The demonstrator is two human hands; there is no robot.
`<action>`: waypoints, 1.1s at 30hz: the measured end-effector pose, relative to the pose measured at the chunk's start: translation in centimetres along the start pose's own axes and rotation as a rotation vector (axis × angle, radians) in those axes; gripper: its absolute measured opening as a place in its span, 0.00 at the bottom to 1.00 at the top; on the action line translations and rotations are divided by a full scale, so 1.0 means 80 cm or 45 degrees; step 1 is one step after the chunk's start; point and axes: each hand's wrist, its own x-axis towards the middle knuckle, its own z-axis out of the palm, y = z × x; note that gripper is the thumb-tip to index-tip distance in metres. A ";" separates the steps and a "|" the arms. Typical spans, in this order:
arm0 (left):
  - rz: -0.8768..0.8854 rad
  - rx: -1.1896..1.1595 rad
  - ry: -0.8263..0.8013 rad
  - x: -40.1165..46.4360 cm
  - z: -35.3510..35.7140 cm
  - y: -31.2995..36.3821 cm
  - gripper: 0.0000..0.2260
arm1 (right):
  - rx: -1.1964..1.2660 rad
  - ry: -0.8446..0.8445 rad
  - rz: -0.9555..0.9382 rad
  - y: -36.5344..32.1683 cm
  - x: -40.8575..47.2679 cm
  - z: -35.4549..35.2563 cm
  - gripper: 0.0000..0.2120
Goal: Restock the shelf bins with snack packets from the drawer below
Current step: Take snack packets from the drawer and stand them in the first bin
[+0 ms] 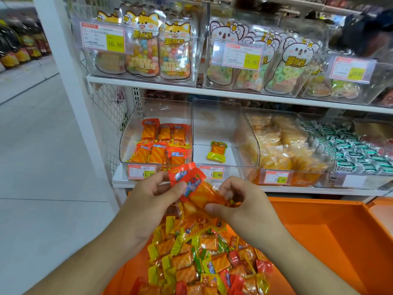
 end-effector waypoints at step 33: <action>0.163 0.423 0.203 0.125 -0.059 0.076 0.17 | -0.251 -0.188 -0.216 -0.034 0.094 0.020 0.29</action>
